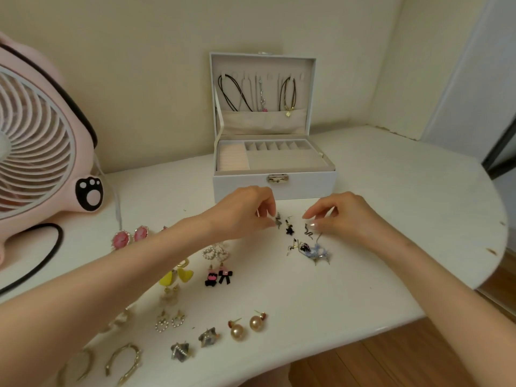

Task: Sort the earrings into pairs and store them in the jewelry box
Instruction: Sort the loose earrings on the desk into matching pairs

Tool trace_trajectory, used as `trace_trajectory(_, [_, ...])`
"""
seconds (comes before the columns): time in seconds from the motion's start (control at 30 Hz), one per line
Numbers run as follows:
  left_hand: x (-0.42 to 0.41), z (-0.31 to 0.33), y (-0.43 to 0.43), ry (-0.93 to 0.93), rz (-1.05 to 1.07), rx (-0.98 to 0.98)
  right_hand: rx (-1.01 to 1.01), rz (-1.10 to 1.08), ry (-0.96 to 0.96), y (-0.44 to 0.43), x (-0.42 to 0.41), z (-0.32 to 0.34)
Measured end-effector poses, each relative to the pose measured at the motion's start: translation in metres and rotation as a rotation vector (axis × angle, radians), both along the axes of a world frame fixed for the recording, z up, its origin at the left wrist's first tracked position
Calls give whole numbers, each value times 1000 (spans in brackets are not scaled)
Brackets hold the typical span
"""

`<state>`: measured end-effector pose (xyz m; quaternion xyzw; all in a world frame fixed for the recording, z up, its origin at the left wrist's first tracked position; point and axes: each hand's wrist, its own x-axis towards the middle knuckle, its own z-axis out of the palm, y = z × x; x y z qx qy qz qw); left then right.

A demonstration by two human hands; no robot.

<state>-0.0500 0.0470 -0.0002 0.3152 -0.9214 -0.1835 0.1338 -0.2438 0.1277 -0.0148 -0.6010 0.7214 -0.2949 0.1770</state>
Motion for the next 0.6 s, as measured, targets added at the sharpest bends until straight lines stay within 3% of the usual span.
trace_trajectory(0.43, [-28,-16,-22,-82,25,-58,-76,-60,-71,-4,8,-5])
trace_trajectory(0.6, [-7,5,-8,16,27,20,-174,-41,-284,1,18,8])
